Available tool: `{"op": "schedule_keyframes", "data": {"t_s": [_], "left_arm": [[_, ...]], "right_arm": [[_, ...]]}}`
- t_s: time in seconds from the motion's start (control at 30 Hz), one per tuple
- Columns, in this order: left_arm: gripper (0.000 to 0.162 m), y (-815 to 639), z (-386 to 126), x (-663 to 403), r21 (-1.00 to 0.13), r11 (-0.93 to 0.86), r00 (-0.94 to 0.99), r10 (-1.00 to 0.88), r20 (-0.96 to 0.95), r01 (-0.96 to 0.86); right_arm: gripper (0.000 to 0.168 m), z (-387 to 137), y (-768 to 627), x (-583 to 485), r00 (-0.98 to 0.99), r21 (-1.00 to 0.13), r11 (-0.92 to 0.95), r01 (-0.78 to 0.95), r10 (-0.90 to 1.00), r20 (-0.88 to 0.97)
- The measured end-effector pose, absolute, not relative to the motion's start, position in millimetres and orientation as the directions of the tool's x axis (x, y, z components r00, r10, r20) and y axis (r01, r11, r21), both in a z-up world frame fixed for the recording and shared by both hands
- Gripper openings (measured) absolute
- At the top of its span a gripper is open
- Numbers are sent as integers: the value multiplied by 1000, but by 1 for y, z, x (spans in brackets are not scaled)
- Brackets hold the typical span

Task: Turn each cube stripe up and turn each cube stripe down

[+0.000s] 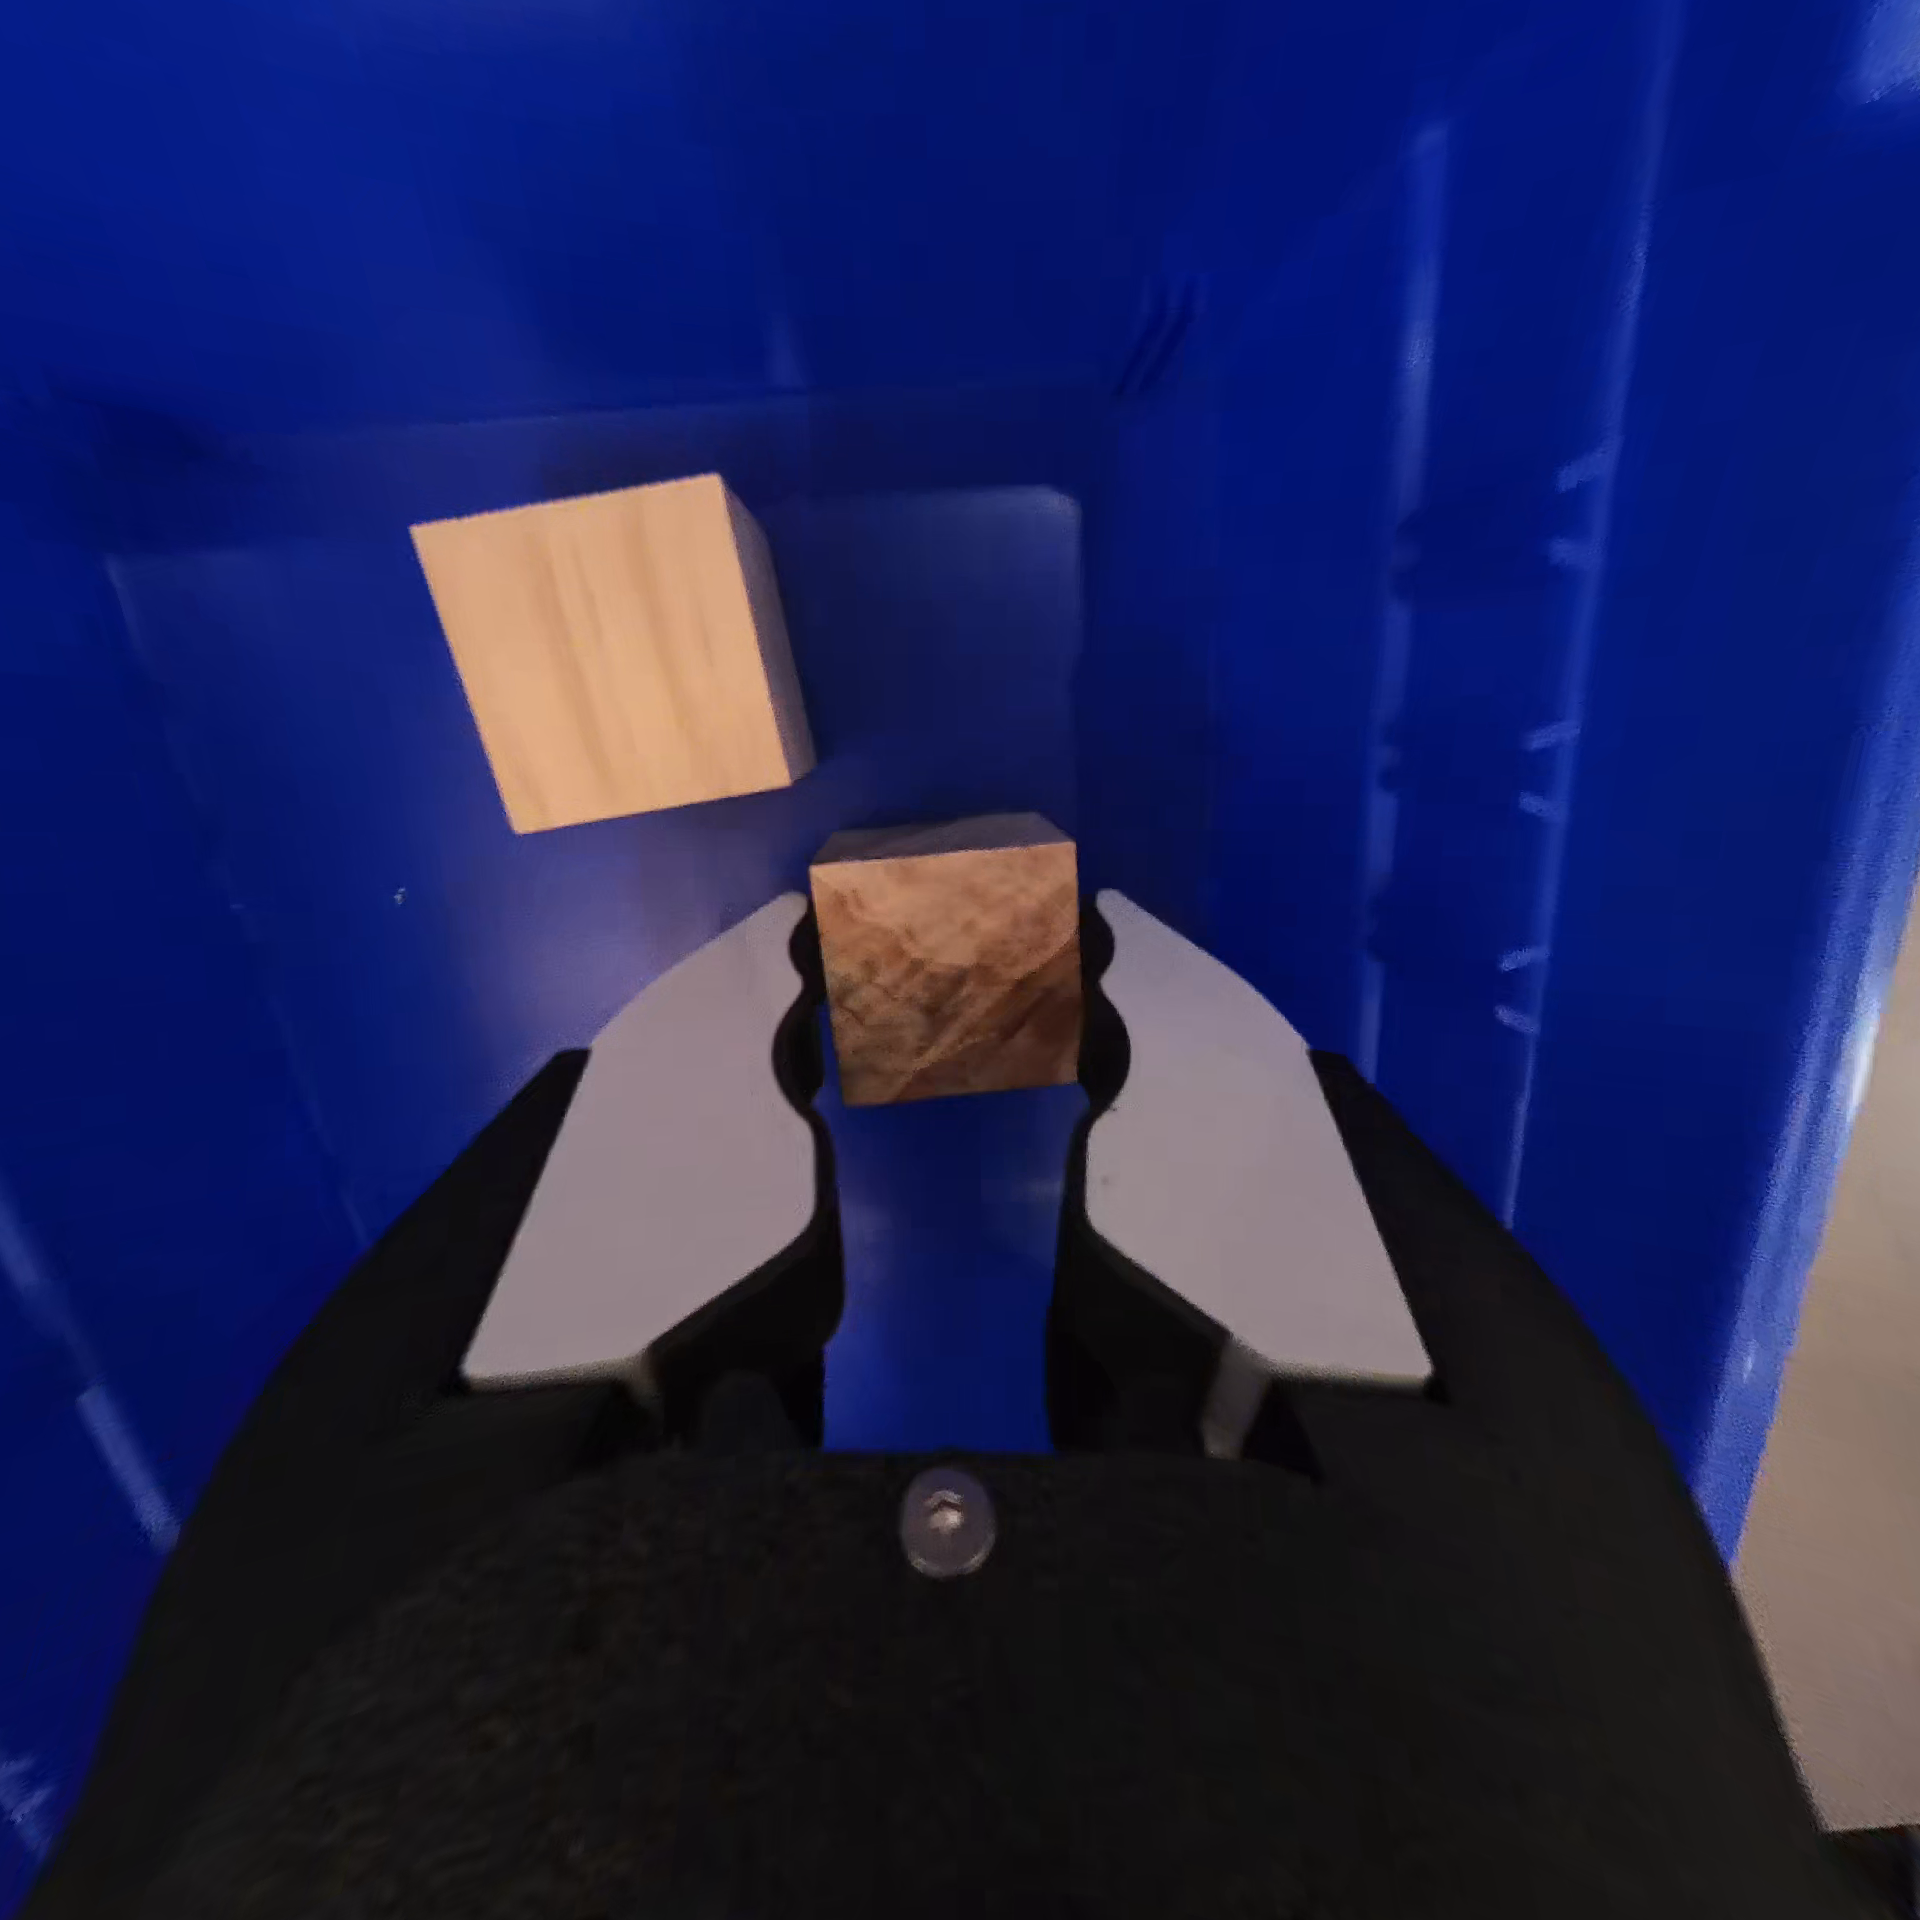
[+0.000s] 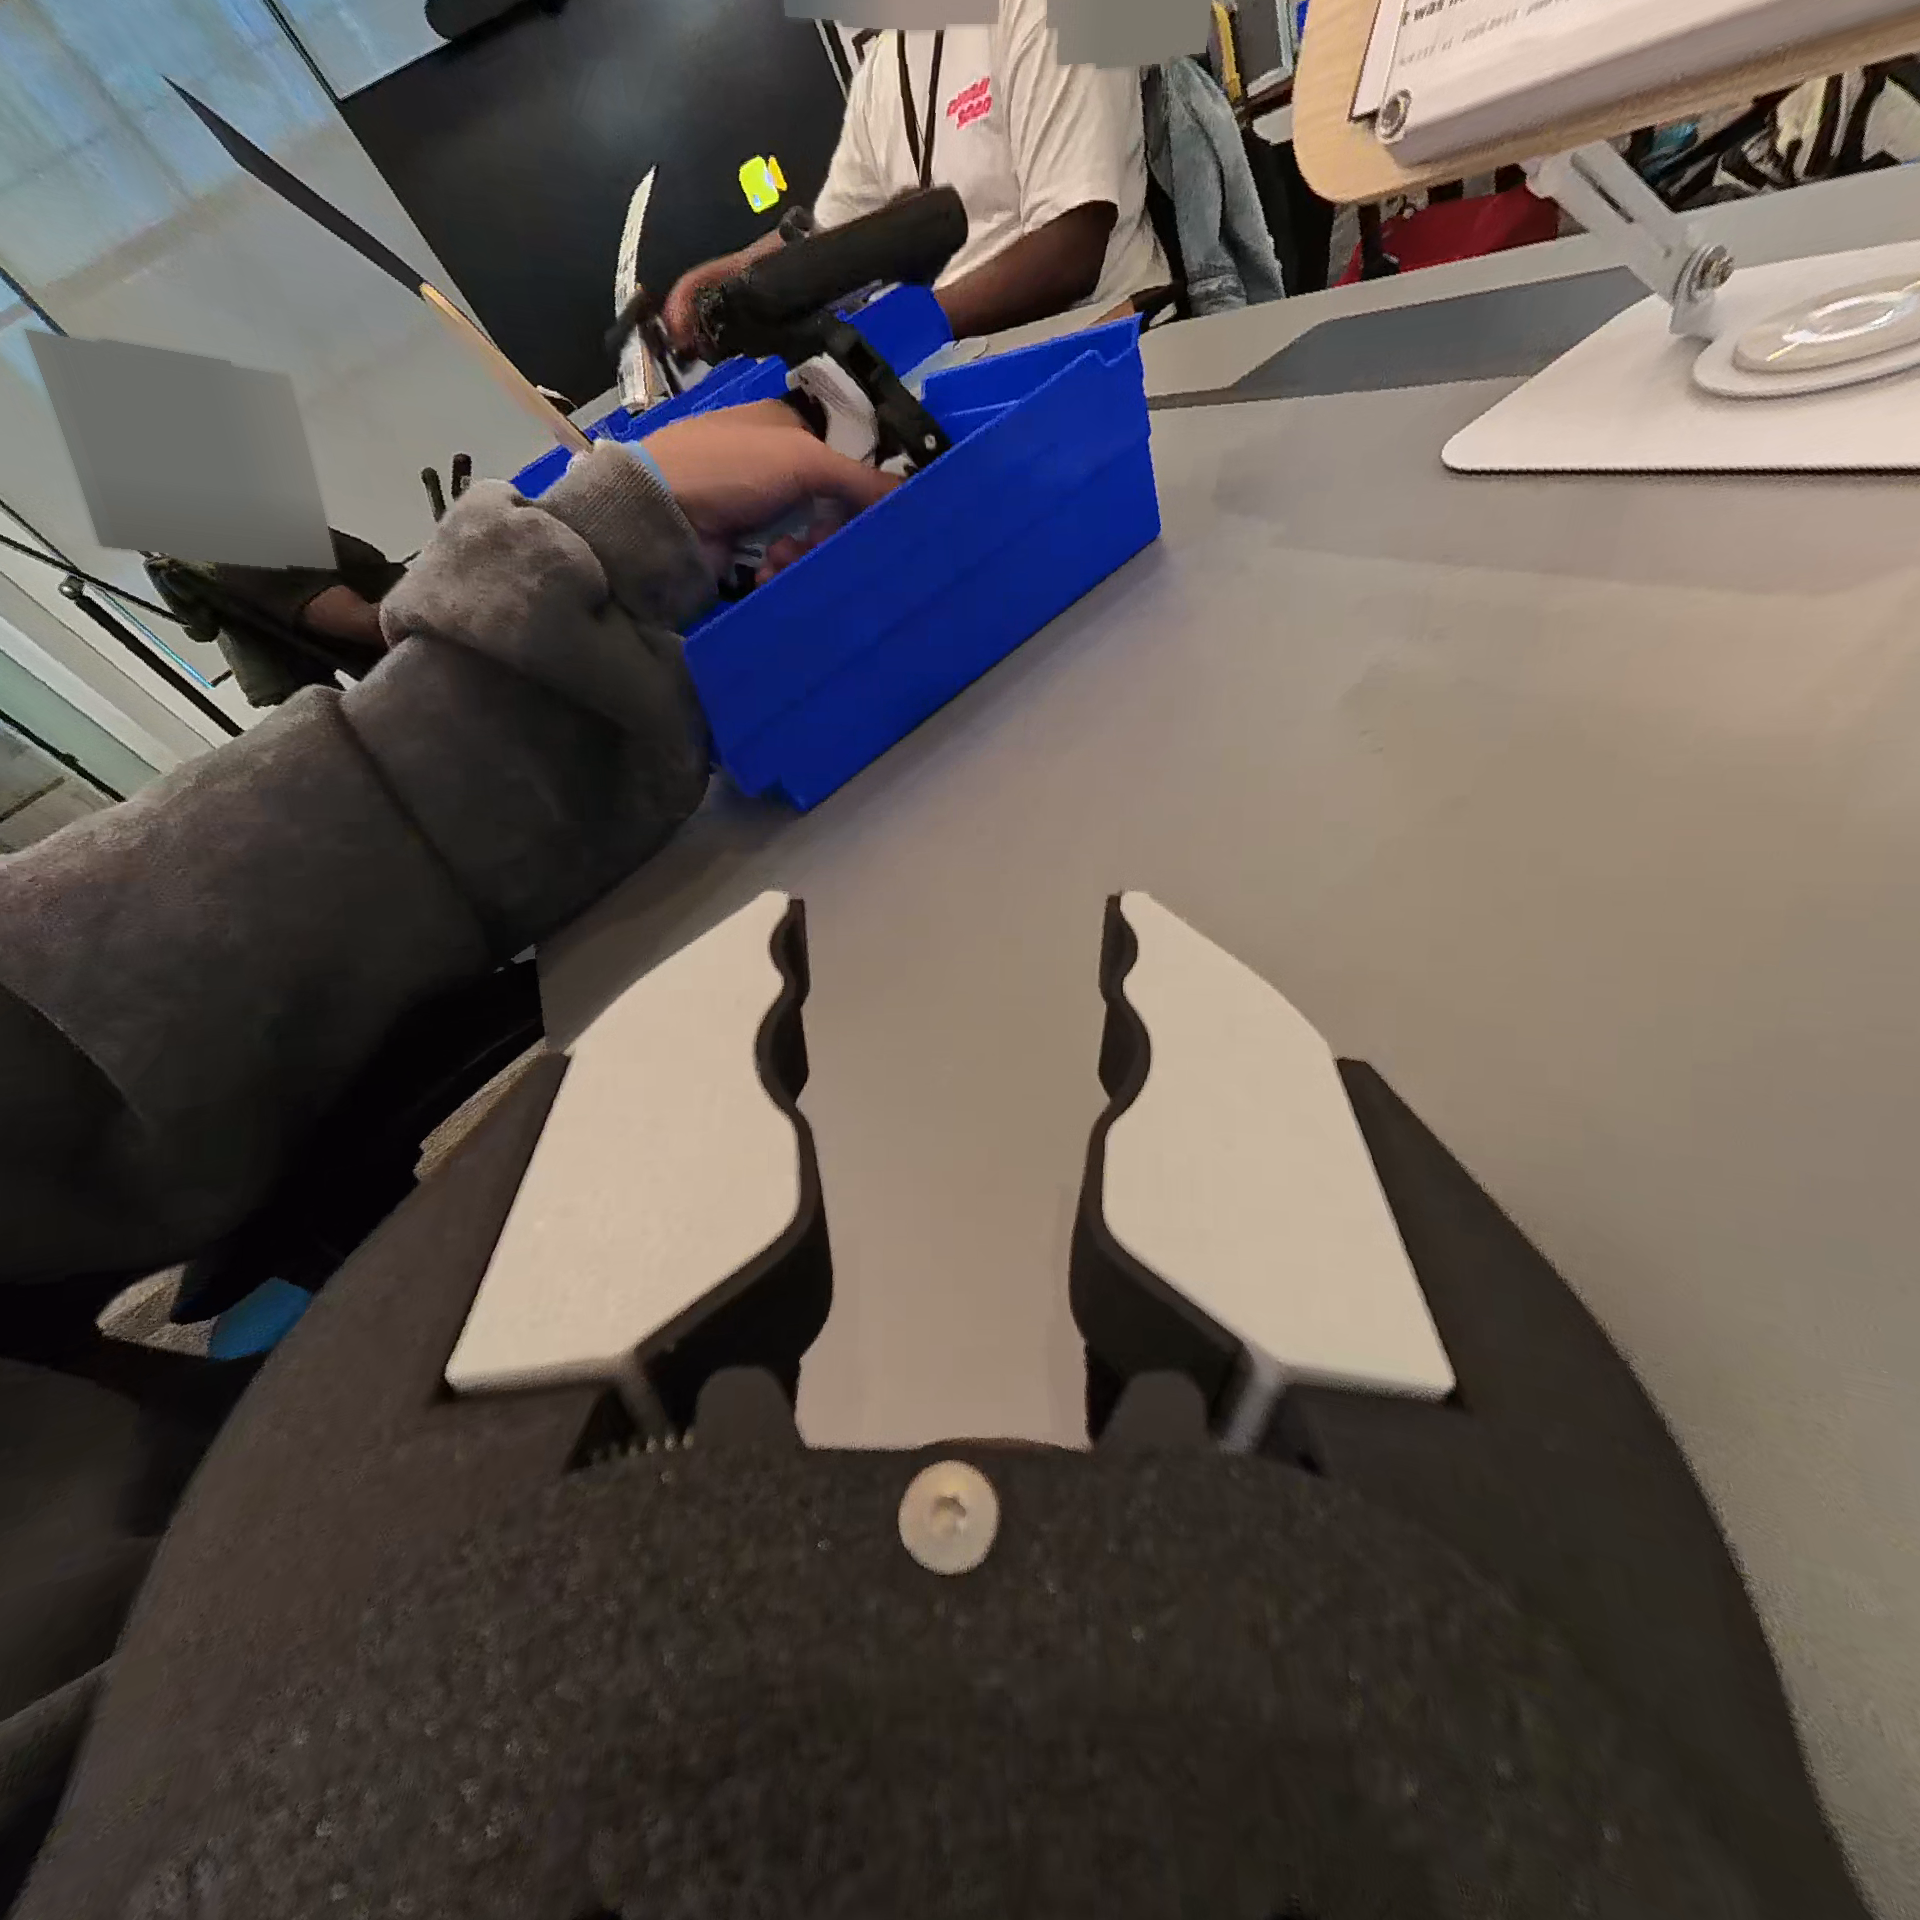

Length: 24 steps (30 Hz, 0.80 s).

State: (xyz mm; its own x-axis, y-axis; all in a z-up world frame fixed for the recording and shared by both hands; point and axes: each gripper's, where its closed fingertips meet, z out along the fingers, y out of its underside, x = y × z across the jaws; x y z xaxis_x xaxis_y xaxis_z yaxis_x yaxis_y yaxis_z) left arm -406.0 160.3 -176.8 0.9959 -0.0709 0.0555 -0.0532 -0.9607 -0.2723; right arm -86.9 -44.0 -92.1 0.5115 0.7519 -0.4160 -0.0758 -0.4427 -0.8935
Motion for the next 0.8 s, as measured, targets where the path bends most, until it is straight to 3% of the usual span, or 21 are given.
{"op": "schedule_keyframes", "data": {"t_s": [0.1,0.23,0.37,0.57,0.8], "left_arm": [[45,152,-172,-415,-257,-963,997,-81,12,-75],[45,140,-149,-427,-352,-934,994,-93,62,-66],[45,117,-103,-404,-530,-848,923,-221,314,-22],[45,44,-27,-298,-764,-646,600,-615,511,-11],[45,-37,-38,-173,-759,-651,182,-749,637,-20]], "right_arm": [[54,-95,-44,-86,506,-884,-462,-72,747,-432],[53,-96,-43,-85,505,-879,-470,-75,743,-440],[53,-93,-42,-83,514,-884,-460,-85,740,-434],[56,-90,-43,-91,452,-846,-513,-145,726,-518],[64,-71,-61,-117,262,-782,-580,-228,737,-623]]}}
